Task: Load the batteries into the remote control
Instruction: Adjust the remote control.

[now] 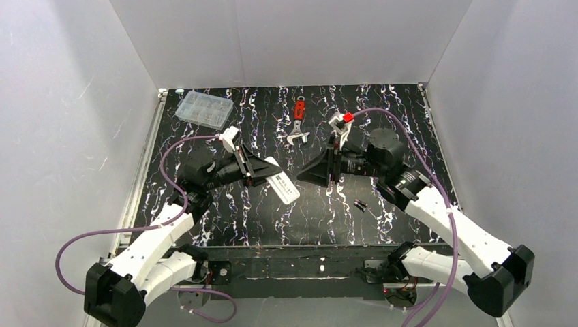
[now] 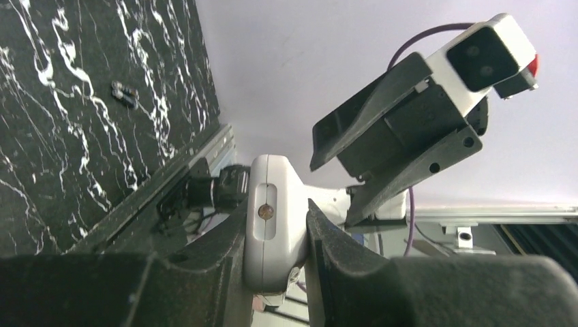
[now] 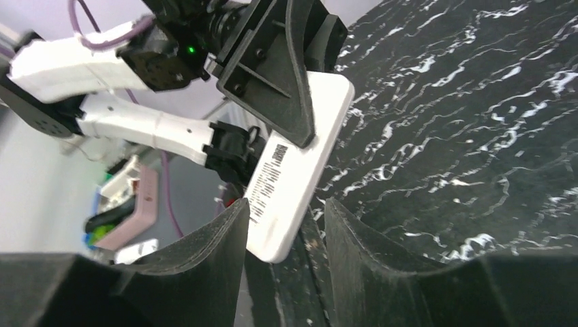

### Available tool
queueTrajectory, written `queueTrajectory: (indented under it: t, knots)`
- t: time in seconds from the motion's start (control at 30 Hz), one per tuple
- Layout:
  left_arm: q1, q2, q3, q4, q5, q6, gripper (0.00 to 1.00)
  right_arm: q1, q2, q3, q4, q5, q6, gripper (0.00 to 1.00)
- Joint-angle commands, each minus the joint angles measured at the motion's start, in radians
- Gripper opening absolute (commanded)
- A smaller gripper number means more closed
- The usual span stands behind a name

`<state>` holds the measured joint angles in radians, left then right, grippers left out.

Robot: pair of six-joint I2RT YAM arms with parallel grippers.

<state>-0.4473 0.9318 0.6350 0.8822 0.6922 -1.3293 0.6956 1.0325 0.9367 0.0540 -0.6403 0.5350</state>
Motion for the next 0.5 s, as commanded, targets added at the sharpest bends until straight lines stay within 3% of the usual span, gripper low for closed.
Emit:
queueTrajectory:
  t: [0.0,0.23,0.47]
  knots:
    - [-0.006,-0.026,0.028,-0.020,0.177,0.064,0.00,-0.001,-0.104,-0.020,-0.117,0.043,-0.242,0.51]
    - [-0.041,-0.018,0.045,-0.057,0.268,0.159,0.00,0.003,-0.355,-0.166,-0.096,0.067,-0.480,0.42]
    - [-0.224,0.079,0.140,-0.232,0.250,0.379,0.00,0.018,-0.475,-0.215,-0.081,0.015,-0.574,0.41]
